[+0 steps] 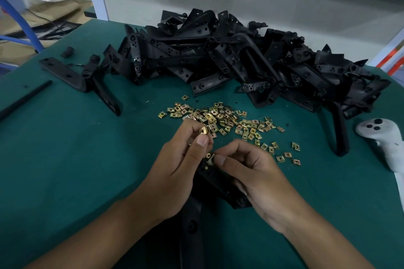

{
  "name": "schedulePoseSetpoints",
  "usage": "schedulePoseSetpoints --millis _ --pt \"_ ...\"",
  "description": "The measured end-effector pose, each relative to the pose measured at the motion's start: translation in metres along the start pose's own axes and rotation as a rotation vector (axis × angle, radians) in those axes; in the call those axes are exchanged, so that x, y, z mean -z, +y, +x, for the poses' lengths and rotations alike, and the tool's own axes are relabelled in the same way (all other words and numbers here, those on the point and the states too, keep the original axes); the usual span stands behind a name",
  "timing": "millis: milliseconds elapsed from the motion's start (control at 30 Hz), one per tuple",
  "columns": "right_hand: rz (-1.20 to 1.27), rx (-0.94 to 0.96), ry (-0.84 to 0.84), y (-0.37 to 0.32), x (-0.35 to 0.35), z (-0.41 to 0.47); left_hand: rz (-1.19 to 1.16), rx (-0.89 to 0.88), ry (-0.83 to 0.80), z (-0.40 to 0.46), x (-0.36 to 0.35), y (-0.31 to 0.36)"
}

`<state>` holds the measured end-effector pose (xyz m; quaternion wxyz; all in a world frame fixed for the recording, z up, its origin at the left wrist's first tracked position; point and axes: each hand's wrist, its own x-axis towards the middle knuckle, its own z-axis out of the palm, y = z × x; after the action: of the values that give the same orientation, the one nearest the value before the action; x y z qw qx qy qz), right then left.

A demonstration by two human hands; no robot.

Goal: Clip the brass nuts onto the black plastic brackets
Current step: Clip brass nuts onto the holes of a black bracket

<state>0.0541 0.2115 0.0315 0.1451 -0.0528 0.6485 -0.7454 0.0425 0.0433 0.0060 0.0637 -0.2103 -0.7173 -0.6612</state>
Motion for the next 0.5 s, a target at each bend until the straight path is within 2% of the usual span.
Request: schedulePoseSetpoints --millis 400,500 --pt "0.011 0.0 -0.021 0.0009 -0.0036 -0.001 0.054 -0.015 0.006 -0.0011 -0.0017 0.002" --pt "-0.071 0.051 -0.033 -0.0001 -0.0022 -0.0013 0.069 -0.021 0.027 -0.0011 -0.0036 0.0029"
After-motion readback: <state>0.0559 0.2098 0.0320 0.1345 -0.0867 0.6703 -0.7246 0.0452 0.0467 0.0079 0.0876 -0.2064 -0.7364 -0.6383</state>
